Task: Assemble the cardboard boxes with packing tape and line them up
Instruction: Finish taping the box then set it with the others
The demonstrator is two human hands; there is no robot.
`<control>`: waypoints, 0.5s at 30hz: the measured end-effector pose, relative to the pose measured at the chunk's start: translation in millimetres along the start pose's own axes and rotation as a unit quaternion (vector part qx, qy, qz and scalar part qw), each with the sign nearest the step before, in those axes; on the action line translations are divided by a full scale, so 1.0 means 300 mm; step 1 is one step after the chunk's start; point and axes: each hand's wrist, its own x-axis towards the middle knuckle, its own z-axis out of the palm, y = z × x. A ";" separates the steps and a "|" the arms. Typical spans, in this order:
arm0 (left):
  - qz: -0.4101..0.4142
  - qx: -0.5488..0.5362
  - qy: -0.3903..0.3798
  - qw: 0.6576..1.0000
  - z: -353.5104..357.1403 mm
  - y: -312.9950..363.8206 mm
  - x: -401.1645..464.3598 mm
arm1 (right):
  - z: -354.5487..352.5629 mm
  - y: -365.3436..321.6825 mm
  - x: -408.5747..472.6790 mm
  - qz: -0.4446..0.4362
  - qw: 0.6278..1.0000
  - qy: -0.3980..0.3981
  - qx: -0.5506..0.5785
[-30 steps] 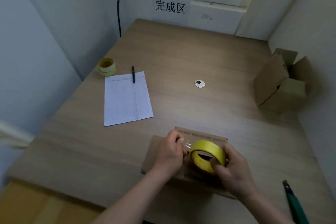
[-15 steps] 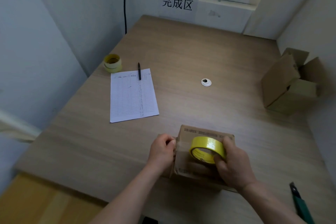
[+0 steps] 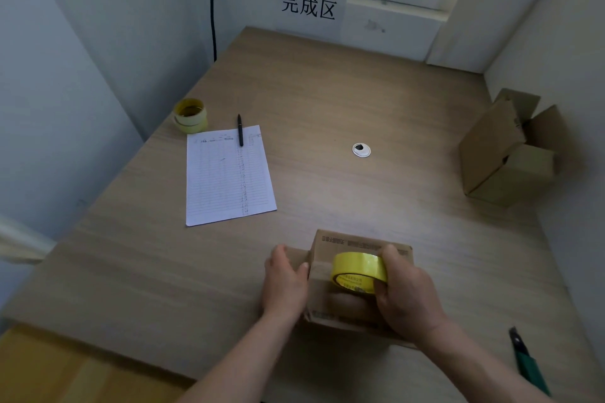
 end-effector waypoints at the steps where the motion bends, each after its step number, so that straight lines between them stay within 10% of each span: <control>1: 0.005 -0.037 0.017 0.999 -0.006 0.008 -0.002 | -0.002 -0.002 -0.002 0.000 1.000 -0.002 0.001; 9: 0.118 -0.139 -0.155 0.971 0.079 -0.008 -0.013 | -0.043 0.011 0.012 0.130 0.982 -0.093 0.097; 15: 0.134 -0.125 -0.143 0.973 0.065 0.009 -0.023 | -0.211 0.096 0.036 0.210 0.794 -0.161 0.547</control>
